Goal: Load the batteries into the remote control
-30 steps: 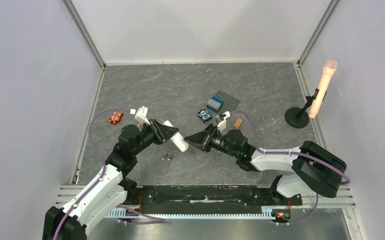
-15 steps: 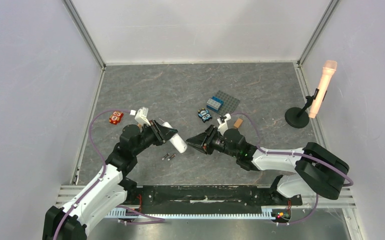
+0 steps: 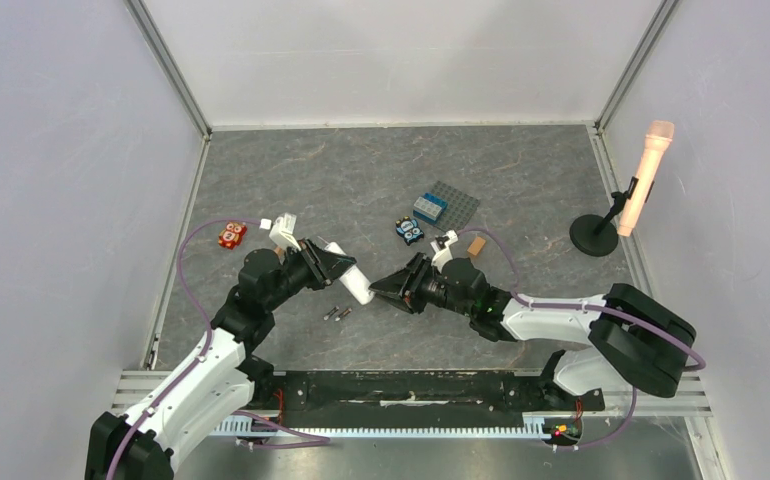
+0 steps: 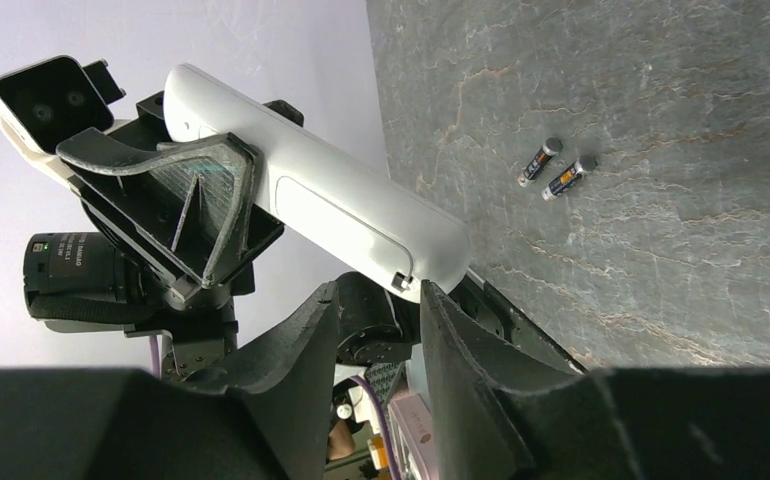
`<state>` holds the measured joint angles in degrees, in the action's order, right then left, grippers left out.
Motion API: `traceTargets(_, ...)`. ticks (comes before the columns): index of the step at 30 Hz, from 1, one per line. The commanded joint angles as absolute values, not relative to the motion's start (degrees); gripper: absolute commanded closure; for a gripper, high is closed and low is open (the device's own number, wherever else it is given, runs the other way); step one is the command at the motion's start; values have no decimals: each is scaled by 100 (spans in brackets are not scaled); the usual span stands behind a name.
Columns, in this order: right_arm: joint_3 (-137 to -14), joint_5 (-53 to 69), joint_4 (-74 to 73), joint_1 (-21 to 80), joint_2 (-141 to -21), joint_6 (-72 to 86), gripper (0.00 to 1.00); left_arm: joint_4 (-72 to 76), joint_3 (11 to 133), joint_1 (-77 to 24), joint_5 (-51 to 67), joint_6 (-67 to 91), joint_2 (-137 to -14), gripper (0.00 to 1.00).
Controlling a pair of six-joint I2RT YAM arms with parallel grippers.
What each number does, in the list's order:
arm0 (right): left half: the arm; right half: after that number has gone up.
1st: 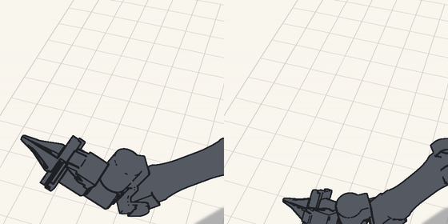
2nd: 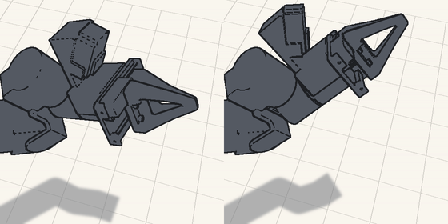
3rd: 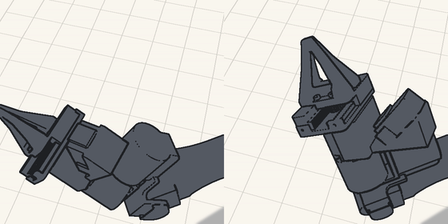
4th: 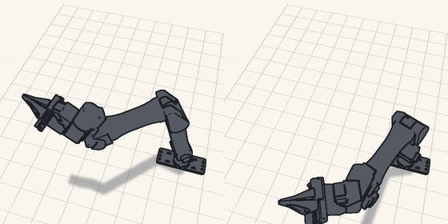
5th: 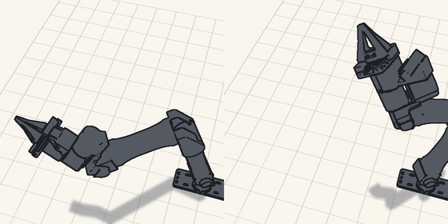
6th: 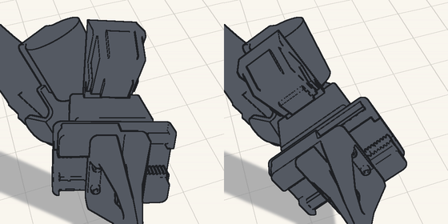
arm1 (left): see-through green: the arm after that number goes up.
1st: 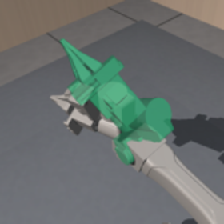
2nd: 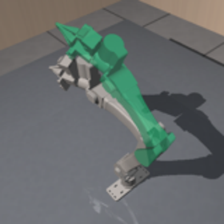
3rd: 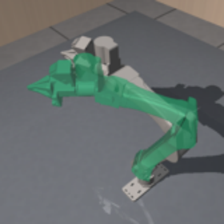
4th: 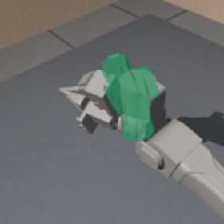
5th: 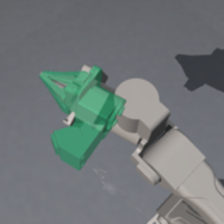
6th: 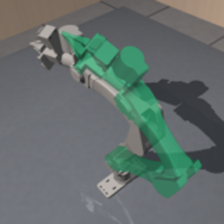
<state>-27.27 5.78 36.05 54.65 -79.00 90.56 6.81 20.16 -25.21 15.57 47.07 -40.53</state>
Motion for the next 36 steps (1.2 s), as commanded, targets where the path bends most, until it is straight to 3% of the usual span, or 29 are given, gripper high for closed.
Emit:
traceTargets(1,-2964,644,3906,5493,-7989,9183,62,1121,2137,-2536,1703,4672,-3998,98)
traceTargets(8,-2953,709,4024,5502,-8051,9250,63,1169,2122,-2531,1732,4685,-4007,98)
traceTargets(15,-2953,758,4094,5504,-8096,9294,75,1195,2109,-2532,1747,4685,-4007,98)
traceTargets(22,-2921,767,4202,5498,-8148,9349,78,1208,2101,-2536,1783,4719,-3986,98)
traceTargets(36,-2525,625,6050,5528,-8416,9539,87,1245,2034,-2538,1914,5246,-3962,98)
